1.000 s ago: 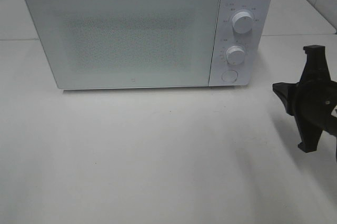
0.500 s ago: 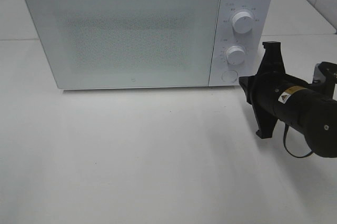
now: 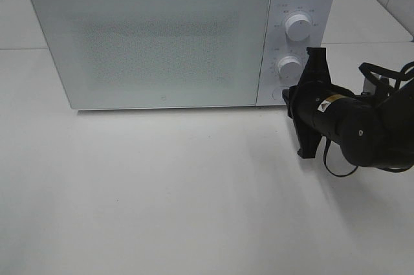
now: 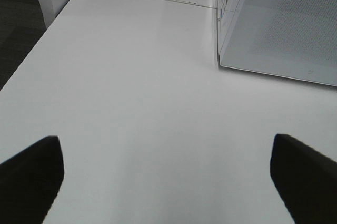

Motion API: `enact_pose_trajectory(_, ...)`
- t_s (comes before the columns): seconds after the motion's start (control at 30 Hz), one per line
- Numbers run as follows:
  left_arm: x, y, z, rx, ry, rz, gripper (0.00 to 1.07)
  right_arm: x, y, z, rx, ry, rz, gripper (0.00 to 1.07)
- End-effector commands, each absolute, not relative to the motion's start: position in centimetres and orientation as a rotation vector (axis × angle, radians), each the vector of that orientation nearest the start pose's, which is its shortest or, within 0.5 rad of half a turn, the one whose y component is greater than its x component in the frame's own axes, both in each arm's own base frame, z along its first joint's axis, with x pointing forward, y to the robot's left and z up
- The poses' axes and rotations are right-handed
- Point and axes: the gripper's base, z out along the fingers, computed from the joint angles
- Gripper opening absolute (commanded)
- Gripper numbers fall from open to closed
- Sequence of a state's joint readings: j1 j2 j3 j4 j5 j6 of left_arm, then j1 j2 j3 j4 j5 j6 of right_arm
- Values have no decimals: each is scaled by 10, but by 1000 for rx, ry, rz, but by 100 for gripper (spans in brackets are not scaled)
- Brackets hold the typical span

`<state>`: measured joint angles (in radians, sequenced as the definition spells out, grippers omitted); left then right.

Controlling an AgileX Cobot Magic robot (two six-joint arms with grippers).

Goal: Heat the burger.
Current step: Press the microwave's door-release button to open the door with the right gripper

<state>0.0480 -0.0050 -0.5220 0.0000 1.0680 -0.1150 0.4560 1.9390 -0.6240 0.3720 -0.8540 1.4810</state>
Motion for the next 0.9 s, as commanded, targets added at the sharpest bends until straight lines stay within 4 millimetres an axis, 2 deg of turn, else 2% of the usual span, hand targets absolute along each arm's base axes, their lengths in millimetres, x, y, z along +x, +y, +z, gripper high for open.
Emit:
enact_pose_trajectory(0.03, -9, -1, 283, -164, 2009, -50, 100, 307, 123, 107, 1437, 1599, 1110, 0)
enact_pose_trajectory(0.57, -9, -1, 283, -164, 2009, -50, 100, 335, 131, 88, 1474, 1546, 1085, 0)
enact_pose_trajectory(0.9, -9, -1, 283, -164, 2009, -50, 100, 338, 126, 90, 1445, 1506, 1029, 0)
